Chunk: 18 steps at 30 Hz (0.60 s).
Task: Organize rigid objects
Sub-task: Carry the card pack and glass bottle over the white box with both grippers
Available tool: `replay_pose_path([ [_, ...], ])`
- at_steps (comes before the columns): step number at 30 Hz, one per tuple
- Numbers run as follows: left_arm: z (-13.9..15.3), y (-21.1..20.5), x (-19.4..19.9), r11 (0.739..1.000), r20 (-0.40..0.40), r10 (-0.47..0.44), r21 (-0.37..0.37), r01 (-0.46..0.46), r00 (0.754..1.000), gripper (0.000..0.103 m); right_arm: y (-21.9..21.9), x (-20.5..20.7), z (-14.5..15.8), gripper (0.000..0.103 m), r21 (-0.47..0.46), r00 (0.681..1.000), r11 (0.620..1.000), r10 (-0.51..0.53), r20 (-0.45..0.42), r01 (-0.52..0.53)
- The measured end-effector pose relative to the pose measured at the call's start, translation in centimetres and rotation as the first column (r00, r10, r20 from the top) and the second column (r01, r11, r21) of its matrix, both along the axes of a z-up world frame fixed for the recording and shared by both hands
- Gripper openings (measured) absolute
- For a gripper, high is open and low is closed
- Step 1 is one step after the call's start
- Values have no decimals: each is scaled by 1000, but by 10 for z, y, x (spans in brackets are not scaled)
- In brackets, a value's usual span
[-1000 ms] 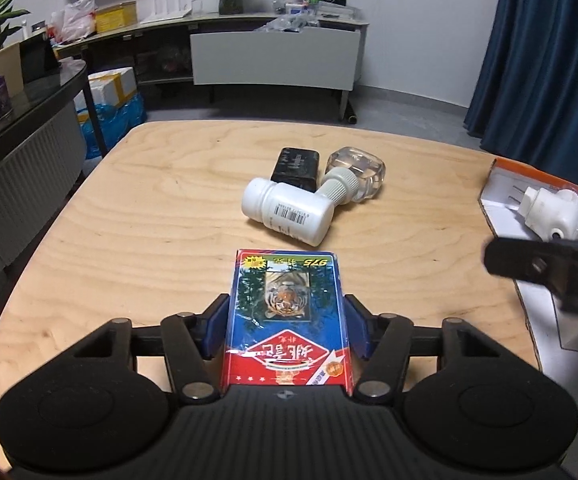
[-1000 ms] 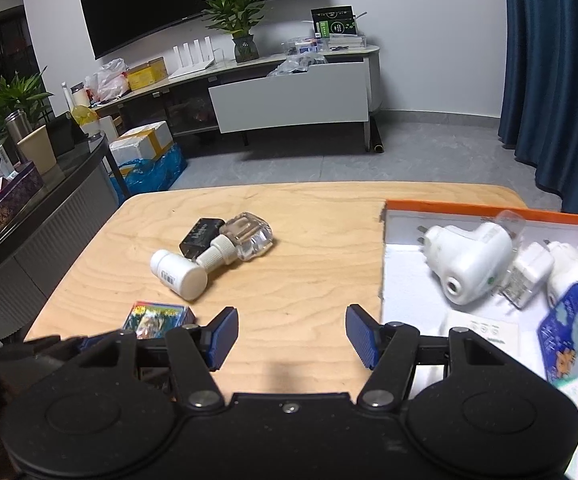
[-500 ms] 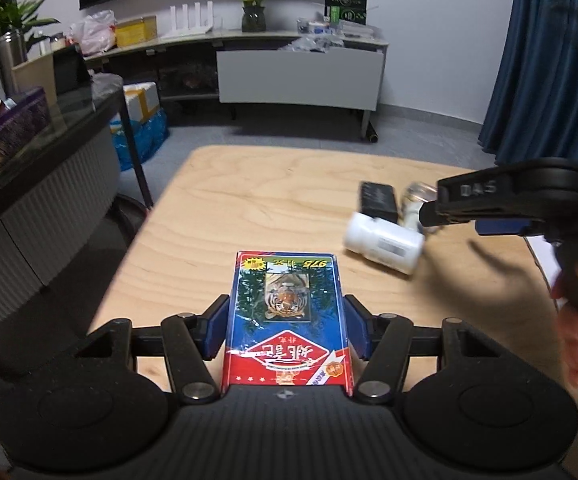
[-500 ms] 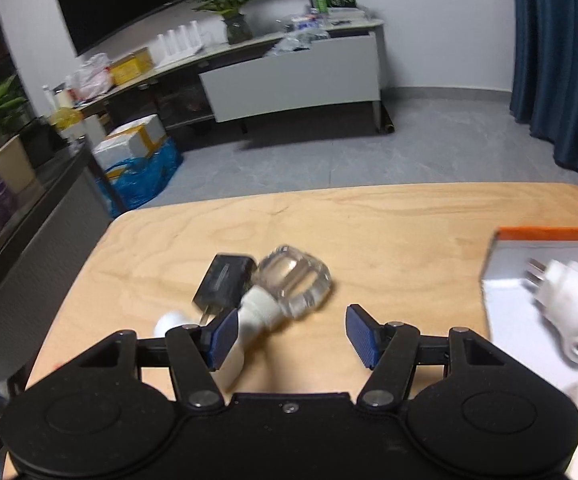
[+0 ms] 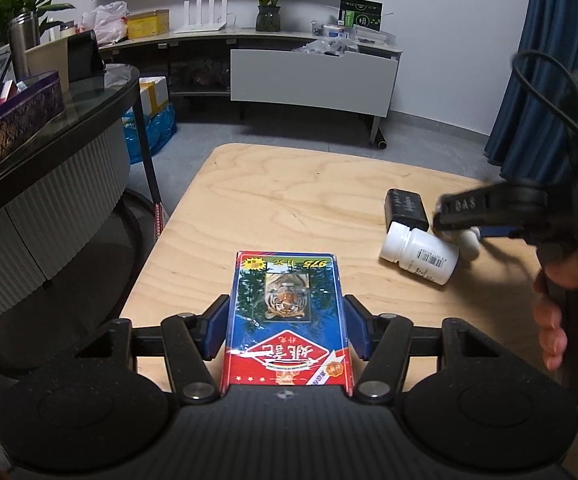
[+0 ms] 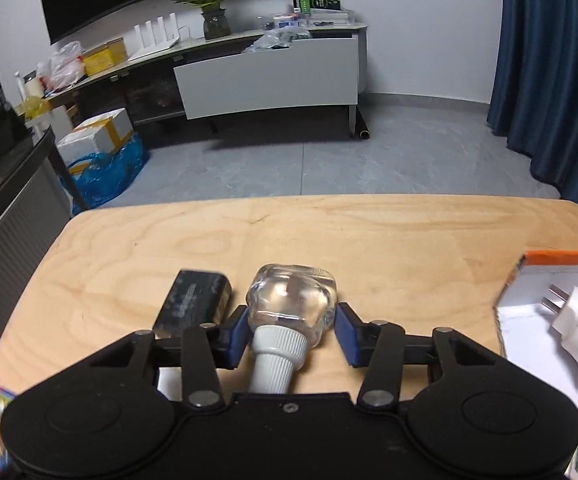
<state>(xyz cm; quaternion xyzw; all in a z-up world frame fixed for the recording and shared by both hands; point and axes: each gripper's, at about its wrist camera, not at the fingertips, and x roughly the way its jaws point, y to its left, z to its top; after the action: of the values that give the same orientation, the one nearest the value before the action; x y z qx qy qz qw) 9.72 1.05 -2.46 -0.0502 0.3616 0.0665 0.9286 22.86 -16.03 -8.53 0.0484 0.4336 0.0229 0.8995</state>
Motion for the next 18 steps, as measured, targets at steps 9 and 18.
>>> replay_pose_path([
  [9,16,-4,-18,1000,23,-6,-7,6,1000,60,-10,-65,40,56,17,995,996,81,60,-83],
  [18,42,-18,-63,1000,52,-26,0,26,998,60,-19,-149,83,56,36,990,994,97,104,-101],
])
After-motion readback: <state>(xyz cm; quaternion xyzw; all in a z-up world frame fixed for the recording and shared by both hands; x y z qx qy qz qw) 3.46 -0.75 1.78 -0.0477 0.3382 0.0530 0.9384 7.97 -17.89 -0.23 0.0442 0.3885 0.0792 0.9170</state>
